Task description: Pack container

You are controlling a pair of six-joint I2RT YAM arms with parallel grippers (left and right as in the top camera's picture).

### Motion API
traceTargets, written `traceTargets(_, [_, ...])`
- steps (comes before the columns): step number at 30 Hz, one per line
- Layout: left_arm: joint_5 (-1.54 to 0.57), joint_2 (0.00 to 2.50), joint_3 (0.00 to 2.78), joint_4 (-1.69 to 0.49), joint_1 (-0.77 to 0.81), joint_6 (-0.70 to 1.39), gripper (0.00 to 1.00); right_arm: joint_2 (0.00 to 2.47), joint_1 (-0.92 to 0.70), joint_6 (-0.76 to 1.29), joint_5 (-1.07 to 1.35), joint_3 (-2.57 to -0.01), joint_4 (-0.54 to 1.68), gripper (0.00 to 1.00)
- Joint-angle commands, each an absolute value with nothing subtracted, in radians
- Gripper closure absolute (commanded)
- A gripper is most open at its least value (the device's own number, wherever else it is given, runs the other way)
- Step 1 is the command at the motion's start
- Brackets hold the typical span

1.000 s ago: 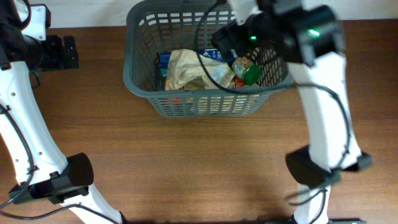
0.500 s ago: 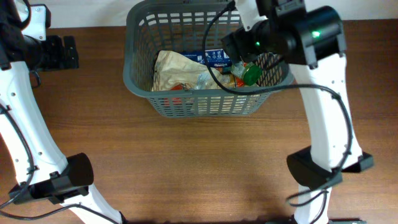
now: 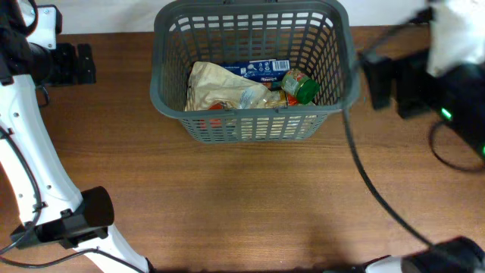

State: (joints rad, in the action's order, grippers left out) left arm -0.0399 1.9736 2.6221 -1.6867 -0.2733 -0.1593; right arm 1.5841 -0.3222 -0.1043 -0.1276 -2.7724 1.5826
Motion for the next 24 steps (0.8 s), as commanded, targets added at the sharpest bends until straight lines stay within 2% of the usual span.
traceTargets(1, [-0.036, 1.971, 2.619, -1.687, -0.273, -0.147, 0.01, 1.554, -0.320, -0.092, -0.144, -2.772, 1.583, 0.01])
traceTargets(7, [-0.036, 1.971, 2.619, -1.687, -0.273, -0.147, 0.01, 1.507, -0.320, -0.099, -0.167, -2.772, 1.584, 0.01])
traceTargets(19, [-0.036, 1.971, 2.619, -1.687, -0.273, -0.147, 0.01, 1.473, -0.311, -0.099, -0.459, -2.771, 1.663, 0.01])
traceTargets(22, [-0.036, 1.971, 2.619, -1.687, -0.273, -0.147, 0.01, 1.433, -0.276, -0.098, -0.437, -2.754, 1.639, 0.01])
traceTargets(24, [-0.036, 1.971, 2.619, -1.687, -0.273, -0.147, 0.01, 1.355, -0.229, -0.098, -0.390, -2.664, 1.542, 0.01])
